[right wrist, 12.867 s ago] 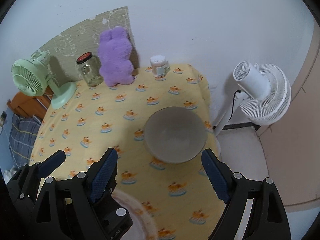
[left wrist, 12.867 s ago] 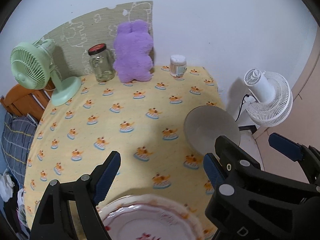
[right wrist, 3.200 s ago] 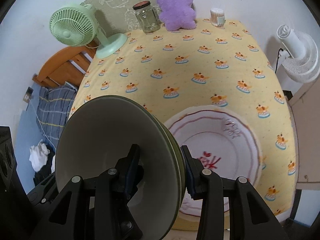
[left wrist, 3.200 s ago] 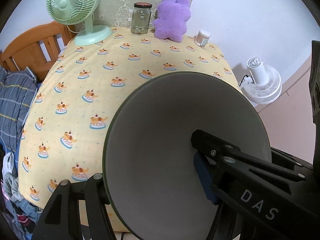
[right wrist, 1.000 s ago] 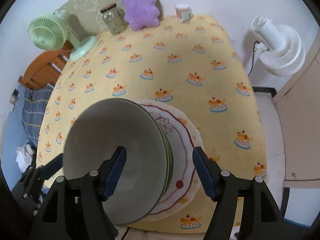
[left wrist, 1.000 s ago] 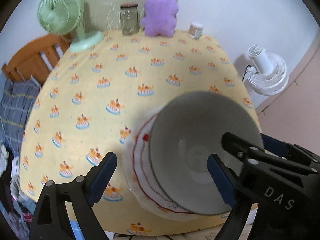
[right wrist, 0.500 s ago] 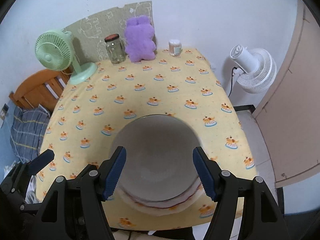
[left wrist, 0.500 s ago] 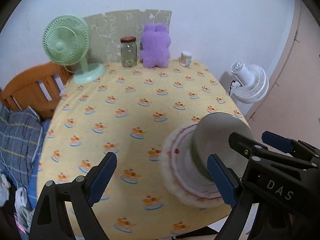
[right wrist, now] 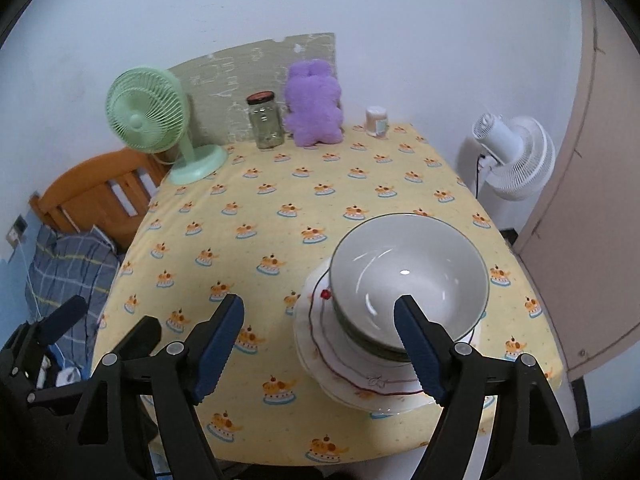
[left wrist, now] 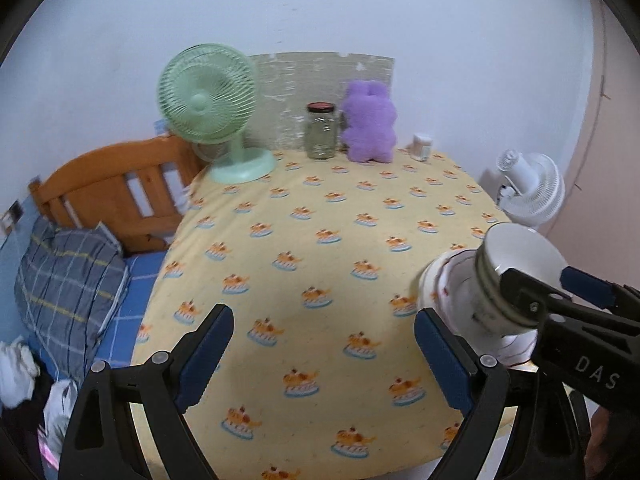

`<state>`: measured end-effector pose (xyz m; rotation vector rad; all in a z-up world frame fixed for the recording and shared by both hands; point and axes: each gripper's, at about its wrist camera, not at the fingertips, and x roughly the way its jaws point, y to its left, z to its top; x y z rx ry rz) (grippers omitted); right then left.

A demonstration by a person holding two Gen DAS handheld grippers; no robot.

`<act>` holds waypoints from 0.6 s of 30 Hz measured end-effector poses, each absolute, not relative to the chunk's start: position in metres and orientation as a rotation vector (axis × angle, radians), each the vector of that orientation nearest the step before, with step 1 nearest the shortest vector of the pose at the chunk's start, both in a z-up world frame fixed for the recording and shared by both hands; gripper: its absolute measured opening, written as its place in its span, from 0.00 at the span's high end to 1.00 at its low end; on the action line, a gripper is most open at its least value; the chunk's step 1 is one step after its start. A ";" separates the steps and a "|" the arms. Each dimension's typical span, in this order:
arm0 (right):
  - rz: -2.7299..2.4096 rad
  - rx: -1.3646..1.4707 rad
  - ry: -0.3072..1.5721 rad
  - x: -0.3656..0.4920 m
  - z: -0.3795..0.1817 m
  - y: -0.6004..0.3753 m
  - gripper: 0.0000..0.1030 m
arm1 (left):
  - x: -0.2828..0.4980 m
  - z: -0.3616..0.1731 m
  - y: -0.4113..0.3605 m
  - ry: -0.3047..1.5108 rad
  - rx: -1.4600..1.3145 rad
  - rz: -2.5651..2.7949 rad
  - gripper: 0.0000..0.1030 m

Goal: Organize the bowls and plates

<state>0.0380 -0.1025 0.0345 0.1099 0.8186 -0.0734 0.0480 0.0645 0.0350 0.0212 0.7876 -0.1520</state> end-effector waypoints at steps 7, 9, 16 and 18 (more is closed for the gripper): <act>-0.058 0.088 0.764 0.008 0.006 -0.095 0.19 | 0.017 0.011 0.077 0.739 0.008 -0.099 0.10; -0.063 0.084 0.752 -0.002 0.000 -0.095 0.19 | 0.009 0.007 0.077 0.726 0.003 -0.092 0.09; -0.077 0.078 0.718 -0.030 -0.012 -0.093 0.18 | -0.015 0.003 0.082 0.680 -0.010 -0.092 0.06; -0.079 0.074 0.701 -0.035 -0.012 -0.092 0.17 | -0.019 0.004 0.083 0.667 -0.014 -0.095 0.05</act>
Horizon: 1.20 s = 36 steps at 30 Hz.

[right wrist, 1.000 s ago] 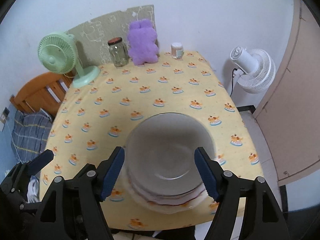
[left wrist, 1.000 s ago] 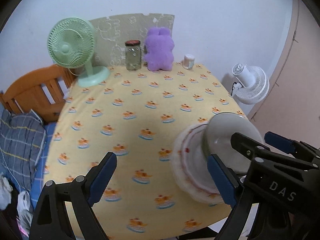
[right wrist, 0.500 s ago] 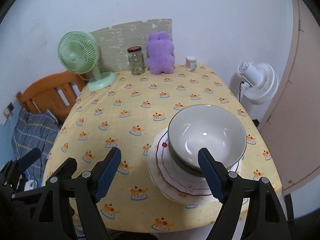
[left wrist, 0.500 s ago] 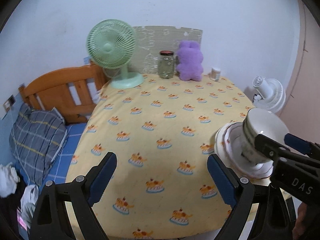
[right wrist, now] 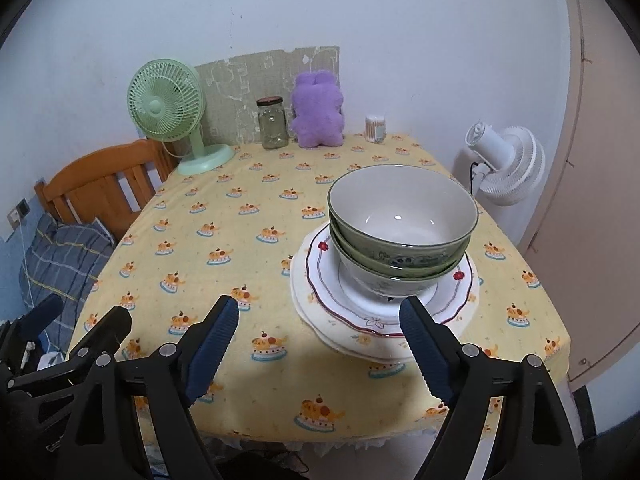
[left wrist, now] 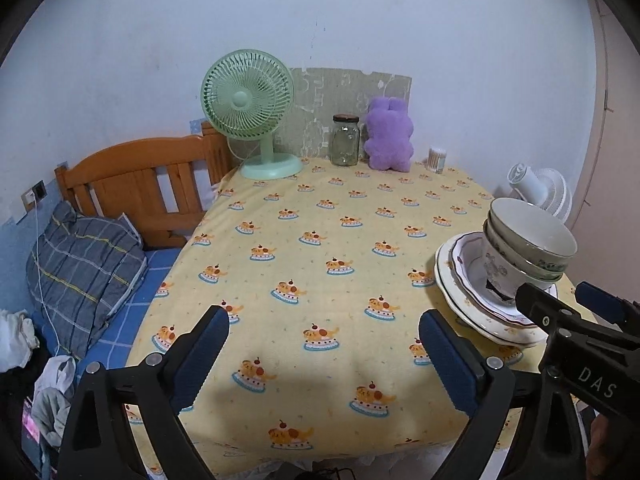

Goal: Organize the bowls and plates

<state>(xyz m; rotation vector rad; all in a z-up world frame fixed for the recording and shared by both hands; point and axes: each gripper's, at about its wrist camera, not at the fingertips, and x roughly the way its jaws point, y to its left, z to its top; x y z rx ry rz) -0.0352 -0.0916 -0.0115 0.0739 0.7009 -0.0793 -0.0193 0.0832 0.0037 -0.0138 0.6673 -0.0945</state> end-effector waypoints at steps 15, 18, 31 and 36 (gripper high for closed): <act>-0.099 0.069 0.650 -0.044 -0.002 -0.088 0.15 | -0.025 0.008 0.090 0.646 -0.042 -0.085 0.02; -0.097 0.071 0.651 -0.045 -0.003 -0.089 0.14 | -0.026 0.008 0.088 0.650 -0.042 -0.086 0.01; -0.103 0.083 0.648 -0.048 -0.003 -0.097 0.14 | -0.027 0.010 0.080 0.663 -0.044 -0.104 0.01; -0.104 0.087 0.648 -0.048 -0.002 -0.100 0.14 | -0.027 0.012 0.078 0.659 -0.043 -0.102 0.00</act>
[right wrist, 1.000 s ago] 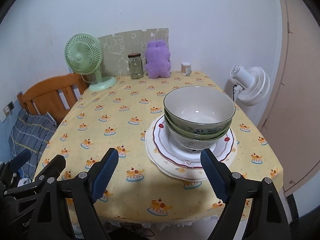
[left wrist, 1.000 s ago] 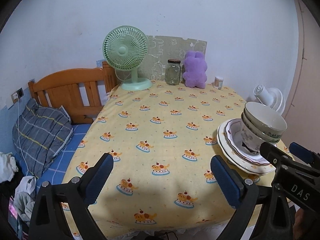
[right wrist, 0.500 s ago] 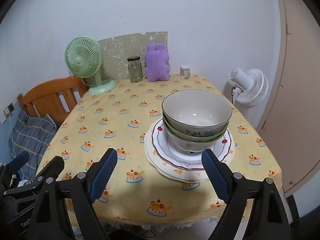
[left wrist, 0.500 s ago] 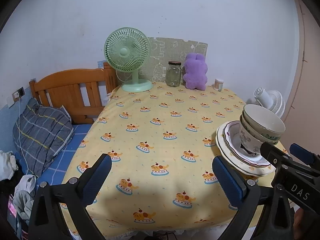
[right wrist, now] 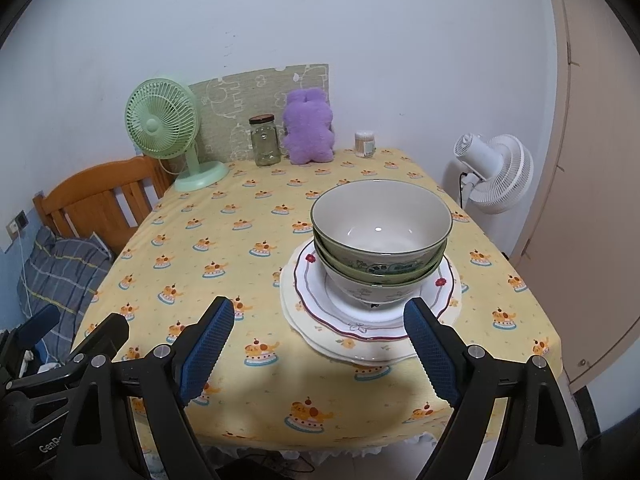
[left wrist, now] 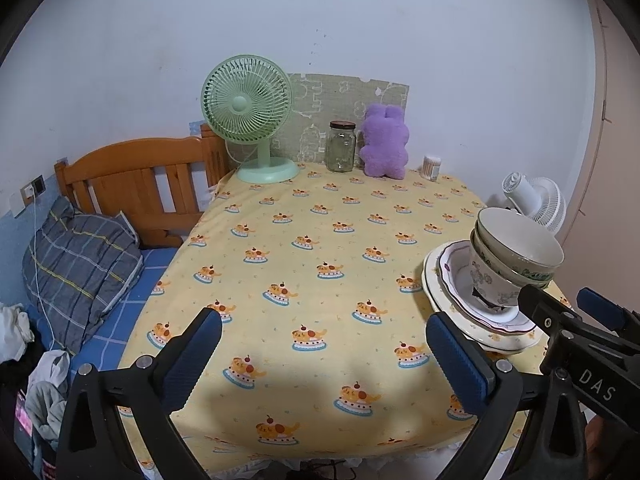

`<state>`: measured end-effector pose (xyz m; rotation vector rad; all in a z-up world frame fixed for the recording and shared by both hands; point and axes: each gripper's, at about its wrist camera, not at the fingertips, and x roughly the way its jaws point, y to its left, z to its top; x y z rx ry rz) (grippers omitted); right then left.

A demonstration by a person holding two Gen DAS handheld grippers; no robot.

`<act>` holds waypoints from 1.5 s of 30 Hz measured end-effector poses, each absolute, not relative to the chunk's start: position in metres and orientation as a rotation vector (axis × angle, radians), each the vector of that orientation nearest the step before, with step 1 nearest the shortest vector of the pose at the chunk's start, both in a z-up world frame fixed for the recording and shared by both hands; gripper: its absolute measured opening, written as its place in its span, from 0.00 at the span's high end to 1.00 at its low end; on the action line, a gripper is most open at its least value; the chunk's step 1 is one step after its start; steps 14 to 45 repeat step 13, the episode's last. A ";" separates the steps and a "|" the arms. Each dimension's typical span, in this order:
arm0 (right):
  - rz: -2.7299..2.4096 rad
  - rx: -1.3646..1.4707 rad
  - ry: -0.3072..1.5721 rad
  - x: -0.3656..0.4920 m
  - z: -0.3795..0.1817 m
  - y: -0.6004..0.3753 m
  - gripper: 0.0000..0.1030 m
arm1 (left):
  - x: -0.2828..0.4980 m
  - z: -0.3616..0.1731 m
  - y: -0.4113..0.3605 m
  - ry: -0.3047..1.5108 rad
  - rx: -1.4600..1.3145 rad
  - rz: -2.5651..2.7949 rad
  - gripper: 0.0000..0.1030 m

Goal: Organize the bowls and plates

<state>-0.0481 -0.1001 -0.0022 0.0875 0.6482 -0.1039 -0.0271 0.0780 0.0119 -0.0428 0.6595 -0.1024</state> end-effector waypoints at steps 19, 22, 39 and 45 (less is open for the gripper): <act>-0.098 0.083 0.644 -0.047 0.001 -0.098 0.13 | -0.027 0.015 0.080 0.654 -0.041 -0.092 0.00; -0.098 0.083 0.644 -0.047 0.001 -0.098 0.13 | -0.027 0.015 0.080 0.654 -0.041 -0.092 0.00; -0.098 0.083 0.644 -0.047 0.001 -0.098 0.13 | -0.027 0.015 0.080 0.654 -0.041 -0.092 0.00; -0.098 0.083 0.644 -0.047 0.001 -0.098 0.13 | -0.027 0.015 0.080 0.654 -0.041 -0.092 0.00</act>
